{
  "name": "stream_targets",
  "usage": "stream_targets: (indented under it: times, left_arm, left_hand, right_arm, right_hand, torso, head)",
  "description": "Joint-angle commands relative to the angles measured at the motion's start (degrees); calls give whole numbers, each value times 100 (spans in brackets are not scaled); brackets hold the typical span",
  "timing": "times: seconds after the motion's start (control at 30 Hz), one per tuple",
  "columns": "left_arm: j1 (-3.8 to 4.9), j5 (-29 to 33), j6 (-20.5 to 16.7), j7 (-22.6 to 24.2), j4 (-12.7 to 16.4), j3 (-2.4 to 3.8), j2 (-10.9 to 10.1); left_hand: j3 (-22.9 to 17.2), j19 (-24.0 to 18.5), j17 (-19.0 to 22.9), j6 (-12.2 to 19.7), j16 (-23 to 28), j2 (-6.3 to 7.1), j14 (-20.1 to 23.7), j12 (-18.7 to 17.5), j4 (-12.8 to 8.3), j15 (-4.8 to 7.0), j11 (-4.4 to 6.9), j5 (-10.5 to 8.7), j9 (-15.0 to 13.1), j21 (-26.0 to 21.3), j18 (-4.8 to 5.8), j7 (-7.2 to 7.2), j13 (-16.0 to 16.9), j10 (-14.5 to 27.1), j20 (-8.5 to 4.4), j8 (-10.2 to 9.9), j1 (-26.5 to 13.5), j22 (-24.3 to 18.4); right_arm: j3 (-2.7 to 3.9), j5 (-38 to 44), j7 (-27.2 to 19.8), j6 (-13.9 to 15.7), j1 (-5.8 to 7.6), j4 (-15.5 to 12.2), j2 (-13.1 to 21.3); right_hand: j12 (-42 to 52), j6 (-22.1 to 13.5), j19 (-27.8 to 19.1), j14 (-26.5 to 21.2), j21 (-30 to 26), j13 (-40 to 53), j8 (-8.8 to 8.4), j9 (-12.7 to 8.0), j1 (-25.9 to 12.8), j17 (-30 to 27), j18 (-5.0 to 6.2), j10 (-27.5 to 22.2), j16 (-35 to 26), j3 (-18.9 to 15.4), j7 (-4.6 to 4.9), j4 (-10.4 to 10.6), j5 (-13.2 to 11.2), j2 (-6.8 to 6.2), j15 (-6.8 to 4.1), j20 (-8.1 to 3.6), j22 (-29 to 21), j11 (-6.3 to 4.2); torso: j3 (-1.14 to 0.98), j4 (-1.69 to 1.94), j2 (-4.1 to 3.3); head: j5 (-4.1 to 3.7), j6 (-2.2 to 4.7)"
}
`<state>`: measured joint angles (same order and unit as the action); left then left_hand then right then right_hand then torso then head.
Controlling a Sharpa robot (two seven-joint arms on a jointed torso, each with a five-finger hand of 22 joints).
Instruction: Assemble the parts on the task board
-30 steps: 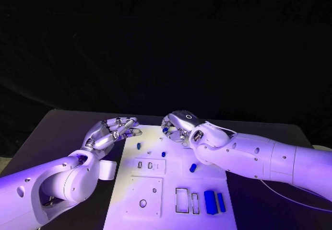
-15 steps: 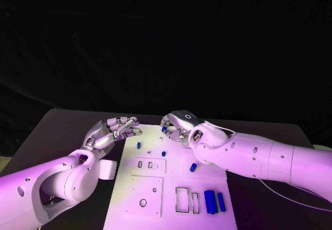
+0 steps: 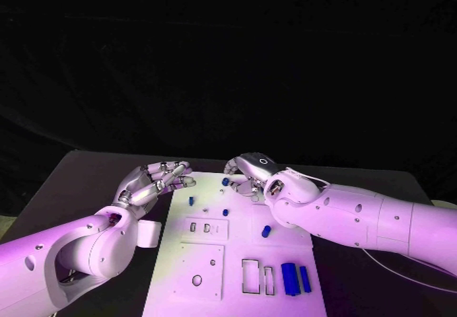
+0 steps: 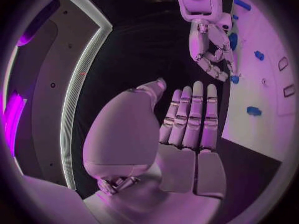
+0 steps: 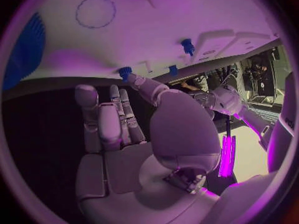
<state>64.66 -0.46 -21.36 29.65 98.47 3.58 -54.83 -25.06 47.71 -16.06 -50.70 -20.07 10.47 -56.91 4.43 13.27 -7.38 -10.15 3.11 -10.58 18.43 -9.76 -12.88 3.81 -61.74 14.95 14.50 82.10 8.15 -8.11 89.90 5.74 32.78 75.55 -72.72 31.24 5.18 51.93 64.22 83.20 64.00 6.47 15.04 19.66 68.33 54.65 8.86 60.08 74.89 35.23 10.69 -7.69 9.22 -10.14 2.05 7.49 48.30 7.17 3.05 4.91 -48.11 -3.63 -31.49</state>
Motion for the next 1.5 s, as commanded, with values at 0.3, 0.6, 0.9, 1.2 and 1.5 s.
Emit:
stream_targets:
  times: [0.3, 0.6, 0.9, 1.2, 1.5]
  left_arm:
    - [8, 43, 44, 25, -24, 4, -8]
    - [7, 58, 55, 25, -35, 3, -17]
    - [5, 63, 67, 26, -48, 3, -10]
    - [5, 65, 72, 22, -52, 3, -7]
    - [5, 65, 74, 19, -52, 3, -10]
  left_hand:
    - [-8, -37, -9, 43, 37, 4, 38, -40, -34, -8, -10, -25, 7, -37, -61, -95, 9, 14, -15, -18, -47, -8]
    - [-8, -37, -9, 43, 37, 4, 38, -40, -34, -8, -10, -25, 7, -37, -61, -95, 9, 14, -15, -18, -47, -8]
    - [-10, -43, -14, 48, 44, 1, 46, -46, -42, -12, -13, -25, 7, -42, -62, -98, 10, 19, -10, -22, -48, -13]
    - [-10, -43, -14, 48, 44, 1, 46, -46, -42, -12, -13, -25, 7, -42, -62, -98, 10, 19, -10, -22, -48, -13]
    - [-10, -43, -14, 48, 44, 1, 46, -46, -42, -12, -13, -25, 7, -42, -62, -98, 10, 19, -10, -22, -48, -13]
  right_arm:
    - [97, -730, 15, -179, 52, -940, 1111]
    - [129, -1603, 81, -923, 117, -1355, 1977]
    - [133, -1765, 225, -1387, 122, -1339, 2118]
    - [130, -1816, 262, -1445, 83, -1180, 1897]
    - [129, -1837, 339, -1289, 73, -1024, 1723]
  right_hand:
    - [285, 47, 224, 100, 168, 53, -32, 65, 19, 303, -95, 526, 186, -23, -17, 122, 86, 4, -36, -5, 340, -88]
    - [750, -433, 268, 73, 129, 412, -314, 65, -242, 257, -102, 1246, 225, -623, -75, 372, 548, -386, -146, -64, 376, -215]
    - [4132, -718, 617, 312, 306, 3415, -99, 425, 238, 1452, -183, 546, 838, -1853, -138, 745, 665, -103, -205, -150, 797, -291]
    - [5819, -756, 791, 402, 475, 5078, 24, 541, 339, 2021, -235, 968, 1080, -1946, -116, 938, 759, -42, -179, -114, 1098, -266]
    - [6883, -698, 1041, 498, 764, 6222, 110, 598, 382, 2561, -314, 1562, 1269, -1889, -114, 1044, 817, -9, -165, -103, 1530, -257]
  torso:
    - [-15, -70, 54]
    - [-41, -123, 77]
    - [-48, -120, 71]
    - [-36, -101, 67]
    - [-32, -110, 68]
  head:
    - [-27, 34]
    - [-37, 43]
    - [-32, 38]
    - [-34, 12]
    - [-16, -14]
